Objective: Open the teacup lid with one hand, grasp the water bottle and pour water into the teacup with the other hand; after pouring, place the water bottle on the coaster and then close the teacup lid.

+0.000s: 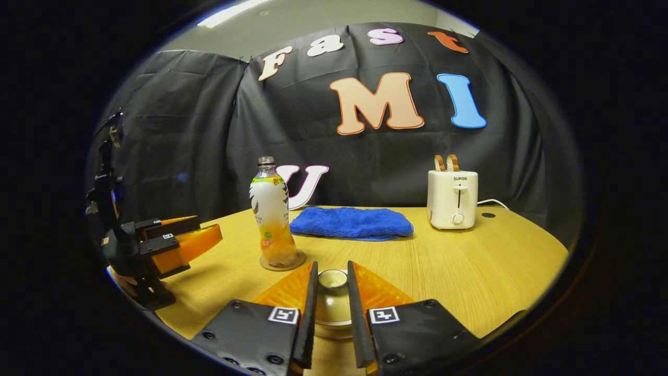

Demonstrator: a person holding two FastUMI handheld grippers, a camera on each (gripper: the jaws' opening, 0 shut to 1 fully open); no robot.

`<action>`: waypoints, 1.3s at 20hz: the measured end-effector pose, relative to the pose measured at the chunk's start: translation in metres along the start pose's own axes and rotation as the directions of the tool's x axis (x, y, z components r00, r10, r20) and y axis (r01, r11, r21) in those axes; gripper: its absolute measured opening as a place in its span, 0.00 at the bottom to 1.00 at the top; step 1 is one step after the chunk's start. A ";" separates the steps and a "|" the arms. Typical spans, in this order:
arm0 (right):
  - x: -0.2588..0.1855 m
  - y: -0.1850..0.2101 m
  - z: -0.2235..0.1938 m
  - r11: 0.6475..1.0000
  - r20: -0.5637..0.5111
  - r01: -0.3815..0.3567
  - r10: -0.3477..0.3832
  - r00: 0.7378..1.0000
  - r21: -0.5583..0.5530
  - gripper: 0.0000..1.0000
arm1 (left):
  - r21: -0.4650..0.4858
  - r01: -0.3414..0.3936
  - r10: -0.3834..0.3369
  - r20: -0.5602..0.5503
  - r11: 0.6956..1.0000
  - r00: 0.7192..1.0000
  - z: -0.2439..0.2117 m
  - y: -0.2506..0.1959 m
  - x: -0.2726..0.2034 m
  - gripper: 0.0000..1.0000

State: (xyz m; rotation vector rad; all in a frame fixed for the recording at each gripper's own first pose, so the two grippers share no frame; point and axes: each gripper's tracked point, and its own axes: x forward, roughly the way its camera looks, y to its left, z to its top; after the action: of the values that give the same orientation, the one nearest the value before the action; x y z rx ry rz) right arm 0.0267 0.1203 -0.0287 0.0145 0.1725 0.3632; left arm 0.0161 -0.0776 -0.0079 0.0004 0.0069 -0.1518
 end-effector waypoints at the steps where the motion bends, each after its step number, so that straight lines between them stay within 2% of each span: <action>1: -0.001 0.000 -0.001 1.000 0.000 0.002 -0.002 1.000 -0.004 0.35 | 0.000 0.001 -0.001 -0.001 1.000 1.000 0.000 0.000 -0.001 0.92; 2: -0.002 -0.001 -0.001 1.000 0.001 0.007 -0.007 1.000 -0.008 0.35 | 0.000 0.001 -0.001 -0.001 1.000 1.000 0.000 -0.001 -0.001 0.92; 5: -0.008 0.000 0.003 1.000 0.017 0.002 -0.002 1.000 -0.012 0.67 | -0.003 0.003 -0.003 0.001 1.000 1.000 0.001 -0.002 -0.005 0.92; 8: -0.020 -0.007 0.012 0.999 0.053 0.027 -0.026 0.998 -0.017 0.99 | -0.002 0.008 -0.008 0.009 1.000 1.000 0.003 -0.004 -0.012 0.92; 13: -0.049 -0.029 0.023 0.995 0.123 0.097 -0.098 0.988 0.018 0.99 | -0.010 0.012 -0.011 0.034 1.000 0.999 0.009 -0.008 -0.026 0.92; 19: -0.065 -0.047 0.010 0.985 0.109 0.142 -0.152 0.982 0.093 1.00 | -0.023 0.001 0.000 0.033 1.000 0.999 0.007 -0.007 -0.038 0.92; 23: -0.070 -0.052 0.012 0.982 0.132 0.172 -0.182 0.974 0.084 0.99 | -0.027 -0.029 0.028 -0.016 0.999 0.999 -0.004 -0.001 -0.037 0.92; 26: -0.075 -0.058 0.020 0.973 0.176 0.222 -0.230 0.957 0.062 0.97 | -0.022 -0.026 0.026 0.015 0.999 1.000 0.004 -0.003 -0.038 0.92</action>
State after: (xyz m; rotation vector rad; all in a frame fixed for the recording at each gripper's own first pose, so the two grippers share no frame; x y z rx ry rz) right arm -0.0187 0.0400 0.0011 0.0684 0.0000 0.1283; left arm -0.0215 -0.0749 -0.0039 -0.0225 -0.0065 -0.1255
